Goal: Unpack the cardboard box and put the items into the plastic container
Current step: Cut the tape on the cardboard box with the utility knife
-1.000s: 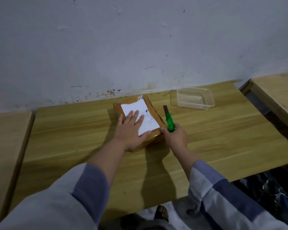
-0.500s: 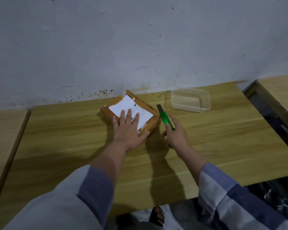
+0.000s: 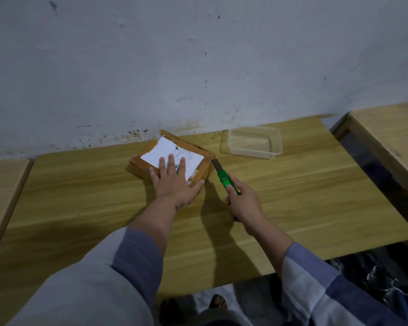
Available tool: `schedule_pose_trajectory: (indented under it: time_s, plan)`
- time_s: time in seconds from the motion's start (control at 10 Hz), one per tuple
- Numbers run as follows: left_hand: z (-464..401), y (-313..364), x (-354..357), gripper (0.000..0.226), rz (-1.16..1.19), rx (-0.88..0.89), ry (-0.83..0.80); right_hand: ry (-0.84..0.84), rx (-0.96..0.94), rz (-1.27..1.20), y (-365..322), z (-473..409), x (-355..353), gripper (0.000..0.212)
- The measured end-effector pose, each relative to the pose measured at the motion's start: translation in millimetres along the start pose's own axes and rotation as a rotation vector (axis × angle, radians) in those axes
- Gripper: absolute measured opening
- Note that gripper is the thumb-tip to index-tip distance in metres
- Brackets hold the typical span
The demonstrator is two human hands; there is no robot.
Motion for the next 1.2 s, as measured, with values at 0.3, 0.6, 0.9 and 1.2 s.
schedule_pose_trajectory:
  time_s: [0.3, 0.6, 0.9, 1.2]
  plan:
    - [7, -2, -4, 0.096, -0.009, 0.026, -0.056, -0.034, 0.056, -0.005, -2, -12, 4, 0.041]
    - [11, -8, -6, 0.074, -0.017, 0.069, -0.068, -0.067, 0.101, -0.024, -14, -13, 13, 0.043]
    - [11, -9, -2, 0.070, 0.015, 0.068, -0.037, -0.078, 0.091, -0.038, -5, 8, 15, 0.041]
    - [12, -10, -3, 0.069, 0.029, 0.065, -0.037, -0.045, 0.085, -0.020, -3, 4, 31, 0.043]
Point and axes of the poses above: each hand's wrist, its own z-axis away from the middle knuckle, its own x-axis out of the palm, y = z × x, the point moved 1 cm from there along -z, towards the middle knuckle, and after that the axes turned 2 degrees about -z, right-handed, at the moved point
